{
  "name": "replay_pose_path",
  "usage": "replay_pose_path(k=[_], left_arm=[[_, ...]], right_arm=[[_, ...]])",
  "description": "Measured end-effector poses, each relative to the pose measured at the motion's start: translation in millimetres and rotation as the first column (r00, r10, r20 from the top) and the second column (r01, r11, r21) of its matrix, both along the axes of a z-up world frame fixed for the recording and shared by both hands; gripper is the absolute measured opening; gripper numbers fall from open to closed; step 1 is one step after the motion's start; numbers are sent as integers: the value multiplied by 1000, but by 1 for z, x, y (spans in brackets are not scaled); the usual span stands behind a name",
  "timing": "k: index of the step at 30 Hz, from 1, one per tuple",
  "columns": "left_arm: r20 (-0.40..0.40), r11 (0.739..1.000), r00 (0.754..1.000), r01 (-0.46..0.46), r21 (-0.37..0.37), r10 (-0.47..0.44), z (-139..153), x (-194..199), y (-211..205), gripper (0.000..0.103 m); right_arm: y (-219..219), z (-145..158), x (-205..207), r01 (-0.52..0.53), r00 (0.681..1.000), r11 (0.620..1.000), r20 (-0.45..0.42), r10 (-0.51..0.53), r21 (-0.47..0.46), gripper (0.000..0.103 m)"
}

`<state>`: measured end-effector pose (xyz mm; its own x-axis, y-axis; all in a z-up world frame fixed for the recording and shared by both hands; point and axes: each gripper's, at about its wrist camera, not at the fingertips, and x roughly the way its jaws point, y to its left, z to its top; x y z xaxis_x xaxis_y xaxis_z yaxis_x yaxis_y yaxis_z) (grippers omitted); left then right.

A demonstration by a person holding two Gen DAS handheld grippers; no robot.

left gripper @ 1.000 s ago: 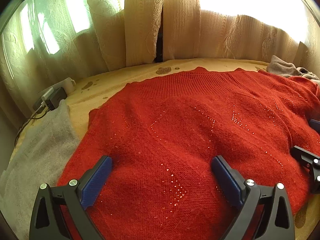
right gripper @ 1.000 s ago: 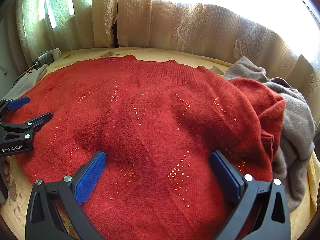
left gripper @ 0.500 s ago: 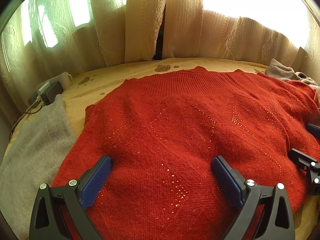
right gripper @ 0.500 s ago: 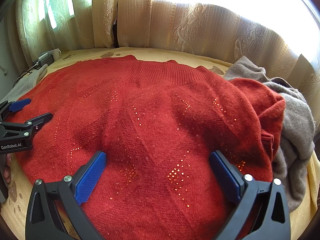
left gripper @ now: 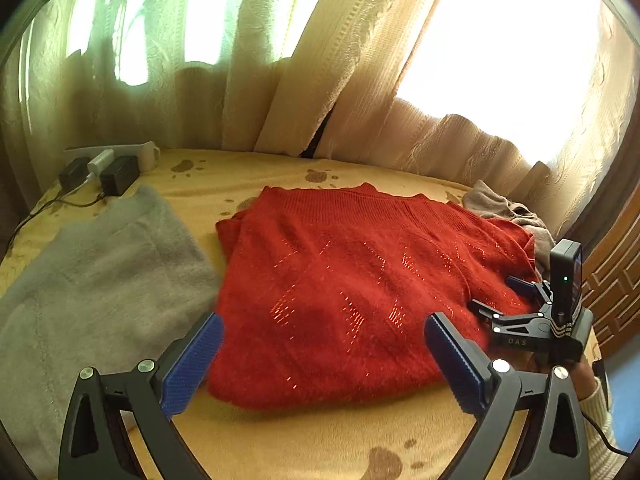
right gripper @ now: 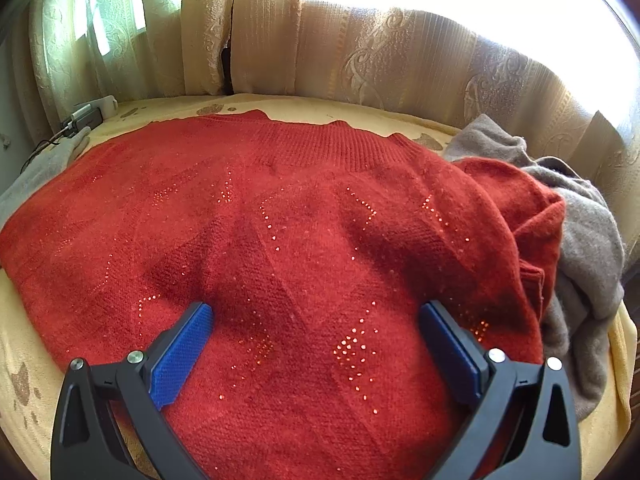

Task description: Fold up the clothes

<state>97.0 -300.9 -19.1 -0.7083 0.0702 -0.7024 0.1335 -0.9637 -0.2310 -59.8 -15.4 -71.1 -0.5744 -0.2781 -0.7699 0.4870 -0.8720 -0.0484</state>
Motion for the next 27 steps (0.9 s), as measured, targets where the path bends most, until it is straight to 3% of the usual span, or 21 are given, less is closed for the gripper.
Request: replay_pose_path(k=[6, 11, 13, 16, 18, 20, 24, 27], left_arm=[[-56, 989, 994, -85, 121, 92, 42, 59, -53, 102], [-157, 982, 977, -120, 146, 143, 83, 107, -80, 102], [-187, 983, 971, -119, 143, 145, 95, 121, -85, 102], [-223, 983, 964, -115, 141, 144, 107, 133, -92, 102], [-237, 984, 962, -104, 146, 136, 111, 137, -96, 102], [-245, 984, 960, -100, 151, 135, 112, 139, -101, 102], [-253, 983, 959, -88, 160, 127, 113, 137, -112, 102], [-273, 979, 955, -62, 196, 115, 113, 130, -126, 102]], right_arm=[[8, 6, 0, 1, 1000, 999, -9, -1, -51, 103], [27, 65, 32, 8, 970, 998, -242, -24, -66, 103], [49, 94, 42, 89, 928, 995, -360, -100, -47, 103], [114, 112, 14, 308, 877, 950, -372, -303, -47, 103], [157, 124, -5, 448, 819, 893, -377, -432, -49, 103], [221, 125, -27, 612, 733, 790, -340, -589, -50, 103], [335, 129, -42, 834, 527, 549, -383, -758, 61, 103], [408, 115, -45, 907, 418, 358, -392, -819, 219, 103]])
